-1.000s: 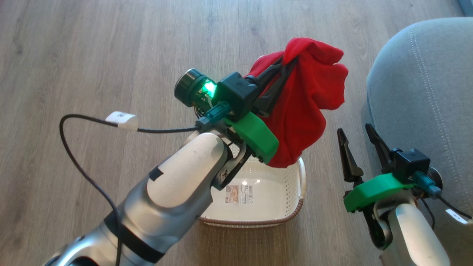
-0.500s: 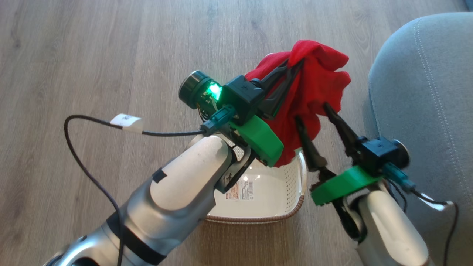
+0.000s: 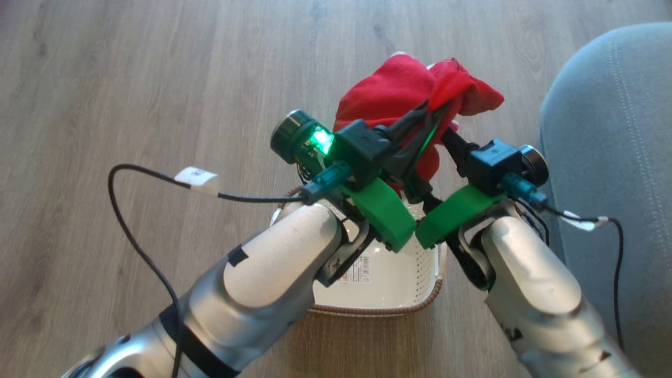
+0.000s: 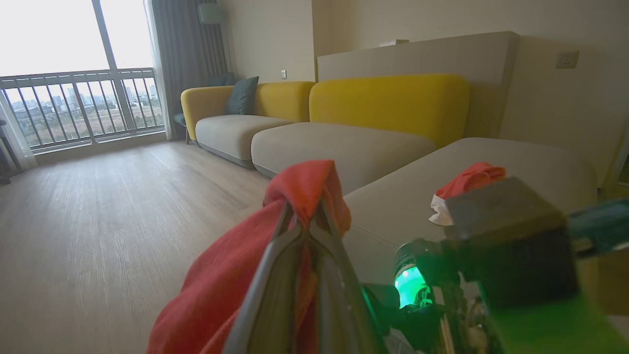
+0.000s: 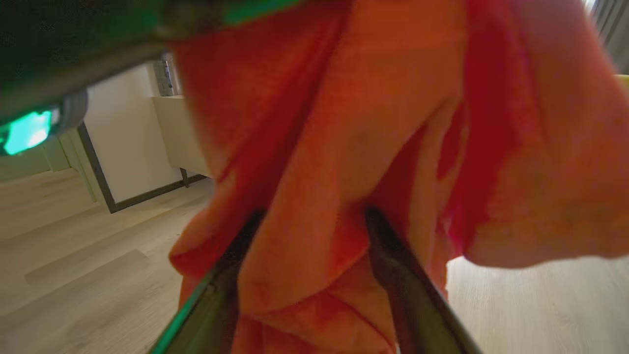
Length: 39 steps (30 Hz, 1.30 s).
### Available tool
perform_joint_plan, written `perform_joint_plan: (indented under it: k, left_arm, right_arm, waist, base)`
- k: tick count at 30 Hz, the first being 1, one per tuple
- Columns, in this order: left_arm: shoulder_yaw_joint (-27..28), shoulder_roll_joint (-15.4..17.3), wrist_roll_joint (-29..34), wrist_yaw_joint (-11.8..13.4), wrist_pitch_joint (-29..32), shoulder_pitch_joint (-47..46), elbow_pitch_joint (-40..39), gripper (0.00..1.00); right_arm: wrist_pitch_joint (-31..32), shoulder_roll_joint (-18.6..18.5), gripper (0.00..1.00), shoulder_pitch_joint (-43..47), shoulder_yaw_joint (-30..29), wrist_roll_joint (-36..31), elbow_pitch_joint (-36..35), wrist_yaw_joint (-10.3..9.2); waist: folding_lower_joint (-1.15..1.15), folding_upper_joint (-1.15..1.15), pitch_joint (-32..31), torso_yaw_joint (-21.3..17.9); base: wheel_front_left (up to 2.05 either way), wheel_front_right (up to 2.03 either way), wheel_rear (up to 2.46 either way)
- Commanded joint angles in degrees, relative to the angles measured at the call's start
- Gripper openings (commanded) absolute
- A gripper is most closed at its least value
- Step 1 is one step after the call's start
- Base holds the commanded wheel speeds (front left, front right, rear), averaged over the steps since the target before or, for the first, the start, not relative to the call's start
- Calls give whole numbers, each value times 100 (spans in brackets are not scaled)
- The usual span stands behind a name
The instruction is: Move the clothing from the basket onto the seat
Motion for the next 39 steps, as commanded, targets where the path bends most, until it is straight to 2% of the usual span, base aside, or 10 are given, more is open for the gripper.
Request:
perform_joint_plan:
  k: [1, 4, 11, 12, 13, 14, 22, 27, 39]
  left_arm:
    - [104, 58, -49, 49, -70, -337, -205, 0]
    - [67, 58, -73, 68, -70, -341, -171, 0]
    - [108, 58, -107, 73, -71, -319, -106, 0]
    - [123, 58, -108, 63, -71, -303, -96, 11]
    - [137, 58, -91, 47, -71, -290, -89, 47]
    - [146, 58, -80, 20, -71, -266, -71, 100]
    - [263, 135, 117, -184, -71, -44, 211, 100]
    - [393, 228, 316, -448, -71, 176, 248, 100]
    - [963, 404, 862, -781, -71, 700, 253, 100]
  right_arm:
    - [-38, 71, 2, -320, 152, 301, 198, -1]
    - [-38, 71, 0, -538, 198, 461, 411, -1]
    - [-38, 72, 0, -535, 99, 504, 407, -1]
    - [-38, 72, 0, -503, 58, 492, 373, -1]
    - [-38, 72, 0, -466, 15, 481, 326, -1]
    - [-38, 72, 0, -426, -42, 463, 279, -1]
    - [-38, 72, 0, -65, -779, 256, -223, -1]
    - [-38, 72, 0, 121, -1163, 143, -579, -1]
    - [-38, 71, 0, 606, -1419, 203, -1258, -1]
  waist:
    - [0, 0, -6, 68]
    - [0, 0, 0, 111]
    - [0, 0, 38, 104]
    - [0, 0, 41, 82]
    - [0, 0, 51, 52]
    - [0, 0, 64, 21]
    - [0, 0, 152, -400]
    - [0, 0, 216, -852]
    - [0, 0, 299, -2449]
  base:
    - [0, 0, 0]
    - [0, 0, 0]
    - [0, 0, 0]
    - [0, 0, 0]
    - [0, 0, 0]
    - [0, 0, 0]
    - [0, 0, 0]
    - [0, 0, 0]
    - [0, 0, 0]
